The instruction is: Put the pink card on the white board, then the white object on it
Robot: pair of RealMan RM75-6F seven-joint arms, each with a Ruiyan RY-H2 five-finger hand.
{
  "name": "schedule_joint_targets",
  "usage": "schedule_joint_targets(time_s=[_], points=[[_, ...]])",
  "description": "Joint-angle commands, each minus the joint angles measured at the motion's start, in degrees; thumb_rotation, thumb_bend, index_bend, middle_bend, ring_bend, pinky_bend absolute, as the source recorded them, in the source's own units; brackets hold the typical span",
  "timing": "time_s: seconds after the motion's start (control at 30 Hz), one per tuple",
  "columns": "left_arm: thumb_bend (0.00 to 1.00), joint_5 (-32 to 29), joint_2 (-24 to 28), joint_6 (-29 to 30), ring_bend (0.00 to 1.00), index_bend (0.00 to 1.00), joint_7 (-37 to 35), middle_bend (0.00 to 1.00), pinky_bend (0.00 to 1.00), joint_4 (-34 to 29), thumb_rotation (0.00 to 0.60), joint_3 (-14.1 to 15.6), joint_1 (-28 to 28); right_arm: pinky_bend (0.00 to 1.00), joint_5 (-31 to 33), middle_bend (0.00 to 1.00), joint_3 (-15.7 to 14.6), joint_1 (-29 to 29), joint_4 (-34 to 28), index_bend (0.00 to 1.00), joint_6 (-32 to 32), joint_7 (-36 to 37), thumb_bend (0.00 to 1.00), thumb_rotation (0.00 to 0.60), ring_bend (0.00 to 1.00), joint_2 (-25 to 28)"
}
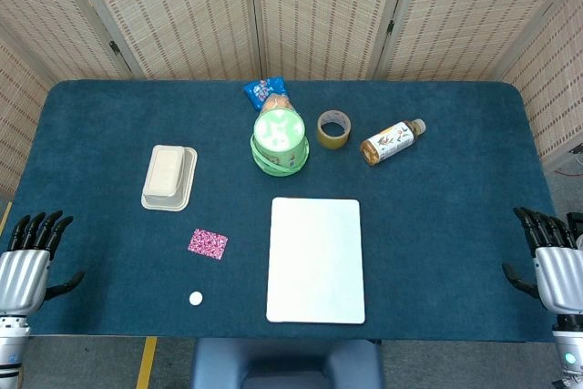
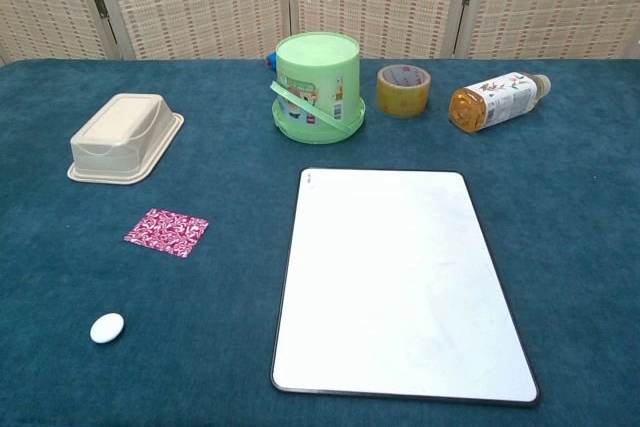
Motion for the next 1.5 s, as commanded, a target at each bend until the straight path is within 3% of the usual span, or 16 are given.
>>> schedule_joint_targets(time_s=[0.03,0.77,1.1,1.5], points=[[0.24,0.05,-0.13,-0.14,0.09,0.16,0.2,0.12,0.0,0.02,0.6,0.0,-0.16,0.11,0.04,0.13,0.04,0.02,-0.14,0.07,-0.11,0.02,0.29,0.6,0.11,0.24],[0.25,3.87,-0.15,-1.2,0.13,0.18,0.31,0.13,0.0,0.03,0.6,-0.12,-2.8,0.11,-0.56,0.13,0.35,-0.7,0.87,0.07,1.39,2.11,0.29,0.6,0.12,0.45],[0.27,9.16,-1.03,-9.6,0.14,0.21,1.13,0.14,0.0,1.74,0.6,-0.26,-10.64,0.11,-0.86,0.13,0.17,-1.08,1.22,0.07,1.72,2.8,0.29,0.6,0.12,0.66],[0.29,10.11,-6.12,-21.42,0.15,0.25,4.47,0.15,0.0,5.05,0.6,-0.61,-20.36,0.11,-0.83,0.13,0.2,-1.6,1.2,0.07,2.27,3.18,0.29,0.6,0.12,0.87]])
